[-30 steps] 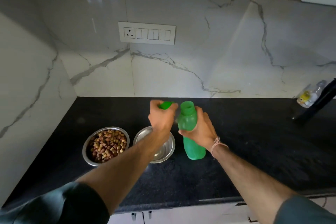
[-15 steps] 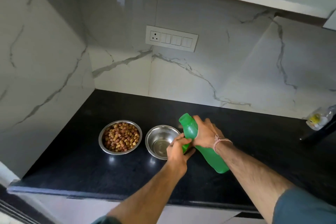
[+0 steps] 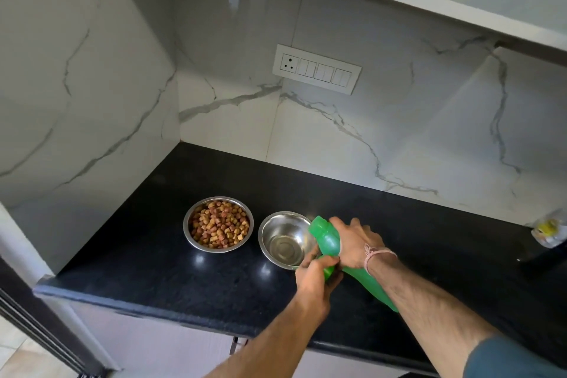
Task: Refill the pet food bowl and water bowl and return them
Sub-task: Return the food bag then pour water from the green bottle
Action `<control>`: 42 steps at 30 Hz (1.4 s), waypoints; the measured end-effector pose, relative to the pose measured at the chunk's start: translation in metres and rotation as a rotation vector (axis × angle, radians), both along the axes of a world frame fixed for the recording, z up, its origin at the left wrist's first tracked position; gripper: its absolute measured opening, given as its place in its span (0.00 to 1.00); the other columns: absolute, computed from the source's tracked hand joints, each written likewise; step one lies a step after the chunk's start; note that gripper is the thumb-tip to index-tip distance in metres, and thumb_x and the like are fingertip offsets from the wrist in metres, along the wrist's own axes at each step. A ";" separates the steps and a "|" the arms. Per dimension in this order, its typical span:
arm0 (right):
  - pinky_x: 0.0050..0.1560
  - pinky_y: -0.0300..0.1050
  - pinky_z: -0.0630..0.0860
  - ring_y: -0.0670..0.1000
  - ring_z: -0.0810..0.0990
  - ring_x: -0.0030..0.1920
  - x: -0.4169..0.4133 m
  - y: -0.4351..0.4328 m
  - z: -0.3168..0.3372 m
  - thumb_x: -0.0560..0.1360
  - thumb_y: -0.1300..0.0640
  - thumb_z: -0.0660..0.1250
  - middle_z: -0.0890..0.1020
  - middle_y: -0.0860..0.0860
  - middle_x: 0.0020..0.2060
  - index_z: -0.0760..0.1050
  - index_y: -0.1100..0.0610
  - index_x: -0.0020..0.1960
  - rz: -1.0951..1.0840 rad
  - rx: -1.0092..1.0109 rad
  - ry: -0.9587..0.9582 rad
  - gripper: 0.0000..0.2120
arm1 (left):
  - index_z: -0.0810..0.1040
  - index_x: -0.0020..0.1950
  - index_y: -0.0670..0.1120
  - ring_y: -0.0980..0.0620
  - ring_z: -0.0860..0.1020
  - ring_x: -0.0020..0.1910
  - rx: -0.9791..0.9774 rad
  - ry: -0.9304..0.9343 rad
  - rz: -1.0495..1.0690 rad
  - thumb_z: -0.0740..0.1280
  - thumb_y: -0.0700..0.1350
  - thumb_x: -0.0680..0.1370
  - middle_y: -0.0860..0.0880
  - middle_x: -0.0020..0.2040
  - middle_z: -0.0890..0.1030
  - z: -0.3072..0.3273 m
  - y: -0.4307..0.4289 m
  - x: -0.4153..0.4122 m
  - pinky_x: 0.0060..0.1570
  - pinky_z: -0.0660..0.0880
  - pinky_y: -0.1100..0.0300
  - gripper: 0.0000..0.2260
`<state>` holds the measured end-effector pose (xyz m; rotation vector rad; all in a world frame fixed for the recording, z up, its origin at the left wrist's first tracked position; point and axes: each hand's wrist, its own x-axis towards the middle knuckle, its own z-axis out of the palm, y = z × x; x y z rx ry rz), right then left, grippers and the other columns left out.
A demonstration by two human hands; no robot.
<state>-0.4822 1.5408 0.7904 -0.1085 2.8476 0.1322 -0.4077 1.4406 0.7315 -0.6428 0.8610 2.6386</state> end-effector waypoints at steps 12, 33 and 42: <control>0.56 0.57 0.77 0.64 0.75 0.63 0.009 -0.006 0.003 0.64 0.48 0.79 0.70 0.57 0.63 0.54 0.39 0.76 -0.020 0.029 -0.038 0.49 | 0.81 0.65 0.43 0.39 0.83 0.59 -0.007 -0.064 0.025 0.72 0.30 0.73 0.40 0.59 0.84 -0.003 -0.006 -0.004 0.58 0.81 0.41 0.22; 0.56 0.57 0.78 0.64 0.75 0.64 0.023 -0.015 0.001 0.61 0.47 0.83 0.72 0.58 0.63 0.59 0.44 0.74 -0.017 0.095 -0.056 0.48 | 0.79 0.59 0.40 0.39 0.85 0.53 -0.097 -0.139 0.015 0.74 0.34 0.73 0.39 0.55 0.84 0.000 -0.014 -0.002 0.49 0.84 0.44 0.15; 0.54 0.56 0.77 0.62 0.76 0.61 0.020 -0.024 0.001 0.61 0.48 0.82 0.73 0.57 0.61 0.62 0.45 0.71 -0.004 0.118 -0.037 0.45 | 0.78 0.54 0.41 0.39 0.86 0.52 -0.092 -0.149 -0.007 0.74 0.34 0.74 0.38 0.55 0.85 0.000 -0.017 -0.002 0.49 0.84 0.47 0.10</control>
